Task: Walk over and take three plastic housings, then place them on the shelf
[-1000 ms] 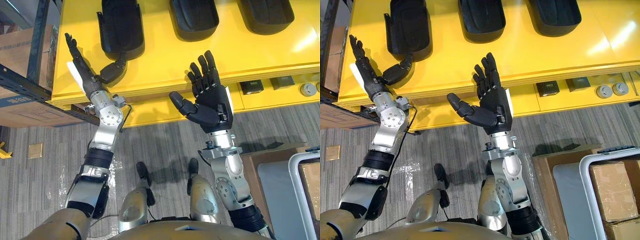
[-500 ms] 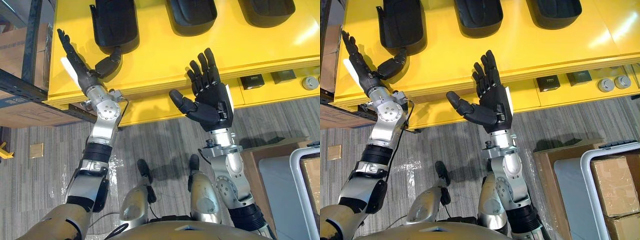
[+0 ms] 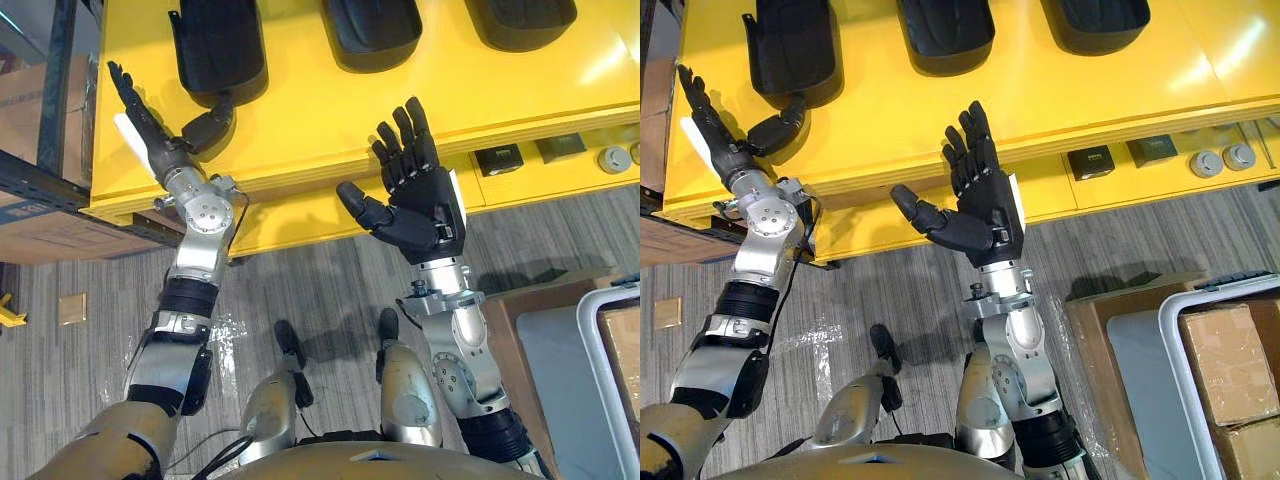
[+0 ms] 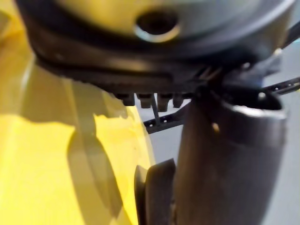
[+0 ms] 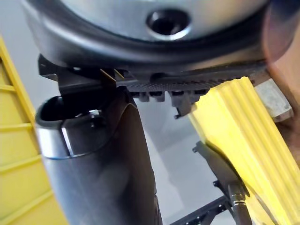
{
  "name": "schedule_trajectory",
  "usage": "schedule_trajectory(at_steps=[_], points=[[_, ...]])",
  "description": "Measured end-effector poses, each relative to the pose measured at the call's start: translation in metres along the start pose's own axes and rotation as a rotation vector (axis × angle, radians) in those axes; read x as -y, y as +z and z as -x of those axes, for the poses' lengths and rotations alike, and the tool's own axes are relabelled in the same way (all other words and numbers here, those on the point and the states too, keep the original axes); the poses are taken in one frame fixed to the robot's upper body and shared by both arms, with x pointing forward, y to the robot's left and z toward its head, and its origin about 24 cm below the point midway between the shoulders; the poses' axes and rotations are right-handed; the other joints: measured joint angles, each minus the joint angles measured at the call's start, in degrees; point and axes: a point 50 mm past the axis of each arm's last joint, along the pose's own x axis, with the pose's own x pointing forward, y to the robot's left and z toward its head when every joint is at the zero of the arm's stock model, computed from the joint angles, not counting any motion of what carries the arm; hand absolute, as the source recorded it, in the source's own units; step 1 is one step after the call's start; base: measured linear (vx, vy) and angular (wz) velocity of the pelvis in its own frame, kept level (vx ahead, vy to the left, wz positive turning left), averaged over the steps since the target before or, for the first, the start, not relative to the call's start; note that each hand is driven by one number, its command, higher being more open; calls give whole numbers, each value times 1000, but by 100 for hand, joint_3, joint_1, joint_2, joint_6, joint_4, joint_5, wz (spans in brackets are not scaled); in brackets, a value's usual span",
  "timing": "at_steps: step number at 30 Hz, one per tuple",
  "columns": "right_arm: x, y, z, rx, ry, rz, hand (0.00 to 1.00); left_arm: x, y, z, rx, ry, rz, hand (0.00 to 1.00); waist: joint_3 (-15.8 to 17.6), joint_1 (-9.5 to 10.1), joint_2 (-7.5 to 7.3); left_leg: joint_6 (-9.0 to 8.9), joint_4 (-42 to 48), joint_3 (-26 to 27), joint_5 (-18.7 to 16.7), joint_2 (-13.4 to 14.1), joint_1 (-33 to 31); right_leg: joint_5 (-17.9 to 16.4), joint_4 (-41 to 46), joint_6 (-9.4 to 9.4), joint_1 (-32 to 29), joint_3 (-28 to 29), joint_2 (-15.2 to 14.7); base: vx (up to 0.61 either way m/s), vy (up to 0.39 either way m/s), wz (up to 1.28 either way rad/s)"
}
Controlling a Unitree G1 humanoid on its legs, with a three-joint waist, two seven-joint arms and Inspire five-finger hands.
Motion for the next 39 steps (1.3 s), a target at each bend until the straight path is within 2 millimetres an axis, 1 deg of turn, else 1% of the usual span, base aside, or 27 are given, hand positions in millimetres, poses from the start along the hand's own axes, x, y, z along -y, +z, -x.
schedule_trajectory(at_steps=[3, 5, 6, 7, 9, 10, 12, 13, 14, 15, 16, 18, 19, 21, 23, 24, 25, 27, 28, 30, 31, 32, 34, 36, 37, 38, 39], points=[[-1, -1, 8, -15, 1, -5, 100, -3, -1, 2, 2, -21, 12, 100, -1, -14, 2, 3, 0, -17, 0, -1, 34, 25, -40, 40, 68, -19, 1, 50, -19, 2], [0, -2, 12, -24, 0, -5, 100, -12, -5, 15, 7, -65, 28, 100, -5, -34, 6, 22, 0, -34, -14, -4, 115, 41, -131, 57, 206, -48, 1, 84, -12, 4], [1, -3, 15, -28, -4, -5, 100, -17, -8, 28, 4, -97, 36, 100, -11, -35, 13, 23, 0, -58, -32, -7, 190, 47, -210, 66, 333, -81, 0, 72, -4, 5], [1, -3, 16, -29, -6, -5, 100, -19, -10, 35, -1, -113, 44, 100, -17, -35, 17, 23, 0, -79, -46, -7, 228, 50, -236, 72, 393, -99, 0, 96, -4, 11], [2, -2, 21, -21, -17, -2, 100, -27, -16, 70, -38, -188, 82, 100, -91, 14, 68, 1, -1, -150, -92, -6, 352, 53, -408, 79, 666, -228, 0, 94, -1, 18], [2, -3, 23, -21, -20, -1, 100, -29, -18, 80, -54, -204, 90, 100, -146, 23, 90, -1, -1, -182, -107, -6, 363, 53, -447, 80, 715, -274, 0, 115, 4, 24], [3, -4, 29, -31, -34, 8, 100, -38, -25, 116, -129, -262, 115, 100, -428, 91, 177, -18, -2, -323, -145, -8, 434, 59, -658, 92, 996, -465, 0, 109, 4, 32], [4, -4, 31, -35, -40, 10, 100, -40, -26, 124, -144, -275, 115, 100, -529, 126, 198, -23, -2, -347, -155, -7, 440, 61, -714, 95, 1049, -516, 1, 86, 3, 31], [4, -5, 34, -36, -47, 28, 100, -46, -27, 135, -160, -294, 119, 100, -689, 187, 227, -27, -3, -395, -162, -7, 491, 64, -809, 101, 1197, -597, 4, 74, 4, 29], [5, -5, 36, -39, -50, 48, 100, -52, -25, 143, -165, -304, 127, 100, -820, 224, 245, -35, -4, -454, -174, -8, 546, 61, -871, 102, 1328, -691, 4, 67, 3, 28], [5, -6, 37, -39, -54, 52, 100, -55, -23, 145, -161, -311, 132, 100, -878, 242, 249, -39, -5, -481, -177, -8, 572, 61, -912, 103, 1392, -739, 5, 36, 6, 26], [8, -9, 40, -51, -80, 91, 100, -63, -18, 151, -131, -332, 157, 100, -1077, 345, 281, -80, -9, -534, -219, 0, 631, 63, -1000, 107, 1543, -820, 18, 5, 13, 20], [13, -13, 43, -77, -119, 133, 100, -68, -14, 155, -106, -354, 187, 100, -1226, 362, 293, -83, -24, -596, -234, -4, 643, 62, -1020, 107, 1617, -898, 17, -16, 19, 21], [20, -19, 49, -112, -178, 177, 100, -73, -10, 157, -100, -385, 266, 100, -1318, 426, 290, -100, -30, -606, -262, -5, 687, 53, -1084, 91, 1705, -925, 18, -35, 24, 9], [30, -23, 56, -148, -262, 256, 100, -76, -11, 162, -113, -414, 311, 100, -1396, 473, 291, -102, -32, -594, -296, -8, 719, 51, -1100, 87, 1743, -927, 16, -52, 27, -1], [39, -25, 62, -169, -339, 316, 100, -80, -14, 165, -135, -424, 324, 100, -1457, 486, 274, -149, -33, -594, -330, -11, 724, 51, -1112, 87, 1758, -936, 14, -34, 24, 2], [44, -25, 67, -176, -388, 337, 100, -82, -15, 167, -148, -422, 321, 100, -1493, 487, 266, -151, -33, -591, -333, -11, 721, 51, -1120, 87, 1757, -936, 14, 0, 0, 0], [68, -22, 86, -195, -609, 479, 100, -96, -27, 175, -206, -385, 266, 100, -1576, 480, 223, -152, -33, -567, -332, -7, 724, 53, -1149, 87, 1760, -924, 17, -12, 21, -4], [74, -20, 93, -198, -668, 520, 100, -101, -31, 177, -225, -372, 247, 100, -1602, 480, 216, -152, -33, -563, -333, -9, 721, 55, -1163, 86, 1760, -920, 18, 8, 18, -5], [99, -10, 128, -236, -900, 636, 100, -126, -51, 186, -312, -284, 130, 100, -1704, 479, 174, -148, -34, -543, -333, -9, 725, 69, -1181, 91, 1761, -910, 18, 25, 10, -4], [104, -8, 138, -247, -953, 659, 100, -132, -55, 189, -325, -261, 80, 100, -1722, 477, 165, -147, -34, -539, -332, -7, 725, 69, -1183, 91, 1760, -909, 20, 39, 0, -2], [112, -3, 157, -275, -1039, 709, 100, -144, -63, 195, -337, -213, -31, 100, -1746, 478, 140, -145, -34, -536, -331, 1, 724, 71, -1187, 90, 1759, -910, 27, 40, -4, -2], [121, 0, 189, -343, -1159, 767, 100, -162, -72, 206, -362, -131, -144, 100, -1776, 479, 85, -149, -34, -525, -334, 27, 724, 65, -1191, 82, 1757, -910, 52, 34, -13, -3], [124, -3, 210, -411, -1216, 768, 100, -173, -83, 215, -394, -93, -210, 100, -1796, 480, 52, -160, -34, -517, -342, 54, 731, 52, -1190, 65, 1758, -909, 80, 22, -19, -4], [124, -10, 221, -467, -1231, 765, 100, -180, -96, 224, -438, -85, -255, 100, -1792, 479, 44, -169, -34, -515, -347, 74, 767, 39, -1179, 45, 1777, -908, 97, 7, -13, -5], [124, -15, 226, -500, -1235, 761, 100, -183, -104, 229, -474, -85, -275, 100, -1791, 481, 42, -176, -34, -513, -351, 81, 793, 35, -1177, 42, 1799, -909, 103, -4, -14, -4], [124, -24, 237, -575, -1236, 746, 100, -187, -120, 240, -558, -92, -309, 100, -1790, 482, 18, -186, -34, -518, -360, 87, 830, 20, -1182, 31, 1858, -916, 112, 0, 0, 0]])
